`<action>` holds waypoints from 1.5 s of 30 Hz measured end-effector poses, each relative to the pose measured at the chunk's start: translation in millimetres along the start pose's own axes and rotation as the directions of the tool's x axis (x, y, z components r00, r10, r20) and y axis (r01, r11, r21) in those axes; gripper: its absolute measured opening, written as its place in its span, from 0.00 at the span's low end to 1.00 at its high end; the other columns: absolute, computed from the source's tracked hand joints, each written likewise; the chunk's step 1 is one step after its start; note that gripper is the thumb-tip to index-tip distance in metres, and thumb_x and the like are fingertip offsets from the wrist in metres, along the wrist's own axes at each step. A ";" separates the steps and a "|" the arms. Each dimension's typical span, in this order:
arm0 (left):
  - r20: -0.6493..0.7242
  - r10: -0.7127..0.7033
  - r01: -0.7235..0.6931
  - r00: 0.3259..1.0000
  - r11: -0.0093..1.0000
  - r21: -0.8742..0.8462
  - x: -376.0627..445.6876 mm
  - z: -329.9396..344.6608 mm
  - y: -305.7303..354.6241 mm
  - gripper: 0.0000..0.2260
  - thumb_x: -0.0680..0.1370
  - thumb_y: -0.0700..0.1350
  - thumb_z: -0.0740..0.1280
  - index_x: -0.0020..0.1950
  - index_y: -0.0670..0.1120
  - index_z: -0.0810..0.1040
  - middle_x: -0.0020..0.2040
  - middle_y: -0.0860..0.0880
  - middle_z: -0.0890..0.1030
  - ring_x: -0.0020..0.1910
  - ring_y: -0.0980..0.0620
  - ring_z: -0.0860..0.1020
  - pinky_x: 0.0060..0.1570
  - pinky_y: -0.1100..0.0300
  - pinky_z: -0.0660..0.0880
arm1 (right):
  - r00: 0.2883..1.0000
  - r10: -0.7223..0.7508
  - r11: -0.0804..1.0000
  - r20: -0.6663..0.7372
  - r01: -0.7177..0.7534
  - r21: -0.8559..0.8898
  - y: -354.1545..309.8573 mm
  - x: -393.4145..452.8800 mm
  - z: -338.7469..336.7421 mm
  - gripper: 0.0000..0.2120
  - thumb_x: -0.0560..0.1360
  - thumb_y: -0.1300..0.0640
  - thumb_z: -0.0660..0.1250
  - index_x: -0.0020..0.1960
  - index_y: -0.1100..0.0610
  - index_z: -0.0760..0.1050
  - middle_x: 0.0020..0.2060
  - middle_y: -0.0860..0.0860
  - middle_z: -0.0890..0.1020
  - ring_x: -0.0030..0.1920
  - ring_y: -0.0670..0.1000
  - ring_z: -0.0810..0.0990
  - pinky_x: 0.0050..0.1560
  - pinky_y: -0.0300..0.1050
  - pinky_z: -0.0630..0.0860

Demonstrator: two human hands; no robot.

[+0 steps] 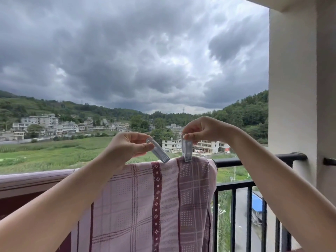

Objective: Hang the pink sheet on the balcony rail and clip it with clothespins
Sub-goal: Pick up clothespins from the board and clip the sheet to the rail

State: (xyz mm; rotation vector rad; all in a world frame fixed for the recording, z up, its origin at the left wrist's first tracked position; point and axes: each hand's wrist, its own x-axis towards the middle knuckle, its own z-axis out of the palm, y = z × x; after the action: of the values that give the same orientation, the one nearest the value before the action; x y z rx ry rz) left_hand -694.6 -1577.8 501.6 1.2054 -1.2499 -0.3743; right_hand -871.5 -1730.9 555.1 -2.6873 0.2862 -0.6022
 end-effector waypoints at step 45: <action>-0.028 0.011 -0.012 1.000 1.000 -0.009 -3.2 3.9 -2.3 0.09 0.67 0.31 0.67 0.40 0.45 0.77 0.27 0.56 0.82 0.28 0.63 0.80 0.34 0.74 0.77 | 0.996 -0.042 0.880 -0.080 0.074 0.468 46.1 3.0 30.2 0.06 0.71 0.62 0.62 0.36 0.59 0.70 0.25 0.45 0.74 0.25 0.41 0.70 0.26 0.32 0.69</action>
State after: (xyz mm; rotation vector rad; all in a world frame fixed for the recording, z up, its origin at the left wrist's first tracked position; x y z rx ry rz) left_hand -698.2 -1578.1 497.4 1.1913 -1.2297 -0.3535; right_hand -860.7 -1764.3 512.5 -2.2123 0.0613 -0.6815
